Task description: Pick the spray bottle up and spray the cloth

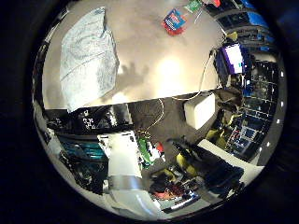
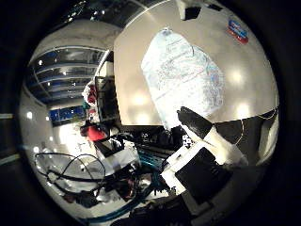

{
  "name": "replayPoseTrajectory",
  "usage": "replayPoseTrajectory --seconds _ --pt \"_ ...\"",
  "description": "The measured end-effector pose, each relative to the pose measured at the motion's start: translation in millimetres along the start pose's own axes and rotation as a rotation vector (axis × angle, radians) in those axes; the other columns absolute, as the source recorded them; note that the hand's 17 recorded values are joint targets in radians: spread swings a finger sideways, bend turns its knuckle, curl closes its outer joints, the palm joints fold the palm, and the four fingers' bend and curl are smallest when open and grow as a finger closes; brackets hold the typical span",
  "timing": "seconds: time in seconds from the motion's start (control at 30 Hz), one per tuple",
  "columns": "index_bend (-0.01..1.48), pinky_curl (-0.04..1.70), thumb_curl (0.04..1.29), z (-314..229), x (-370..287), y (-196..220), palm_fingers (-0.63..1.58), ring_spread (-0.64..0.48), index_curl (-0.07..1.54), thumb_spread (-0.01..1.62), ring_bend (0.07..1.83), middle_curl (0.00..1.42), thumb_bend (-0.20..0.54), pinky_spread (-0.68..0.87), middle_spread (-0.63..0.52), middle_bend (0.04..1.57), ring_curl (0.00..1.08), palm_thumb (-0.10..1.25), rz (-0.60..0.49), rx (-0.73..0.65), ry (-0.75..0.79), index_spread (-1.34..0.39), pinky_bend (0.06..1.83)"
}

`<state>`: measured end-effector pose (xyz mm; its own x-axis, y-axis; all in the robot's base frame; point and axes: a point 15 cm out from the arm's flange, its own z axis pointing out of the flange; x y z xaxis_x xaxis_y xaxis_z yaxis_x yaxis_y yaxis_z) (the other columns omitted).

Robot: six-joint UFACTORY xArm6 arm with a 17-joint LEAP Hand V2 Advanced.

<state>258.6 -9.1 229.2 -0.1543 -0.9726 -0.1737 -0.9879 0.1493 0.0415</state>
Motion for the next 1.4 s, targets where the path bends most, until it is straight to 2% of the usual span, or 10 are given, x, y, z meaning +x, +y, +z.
replayPoseTrajectory --seconds 0.23,0.43,0.67,0.9,1.07,1.4 --pt "0.19 0.30 0.38 -0.6 1.0 -1.3 0.24 0.16 0.39 1.07 0.18 0.33 -0.020 0.38 0.03 0.20 0.15 0.83 0.004 0.011 -0.009 -0.36 0.19" --pt "0.18 0.30 0.37 -13.9 9.7 -14.4 0.27 0.15 0.37 1.08 0.20 0.34 -0.032 0.38 0.02 0.20 0.17 0.77 0.062 0.073 -0.100 -0.35 0.20" --pt "0.16 0.30 0.35 -65.0 61.1 -51.6 0.30 0.14 0.33 1.08 0.22 0.35 -0.026 0.39 0.00 0.23 0.20 0.70 0.190 0.315 -0.280 -0.33 0.21" --pt "0.15 0.32 0.34 -87.5 128.6 -57.7 0.26 0.15 0.30 1.07 0.23 0.35 -0.023 0.39 0.03 0.22 0.22 0.68 0.324 0.483 -0.360 -0.28 0.26" --pt "0.14 0.32 0.33 -84.7 179.5 -48.8 0.23 0.16 0.29 1.07 0.25 0.36 -0.024 0.39 0.06 0.21 0.23 0.68 0.425 0.569 -0.415 -0.25 0.29" --pt "0.13 0.33 0.33 -60.1 230.9 -64.2 0.15 0.17 0.25 1.06 0.30 0.36 -0.026 0.38 0.12 0.22 0.25 0.66 0.475 0.669 -0.539 -0.19 0.36"
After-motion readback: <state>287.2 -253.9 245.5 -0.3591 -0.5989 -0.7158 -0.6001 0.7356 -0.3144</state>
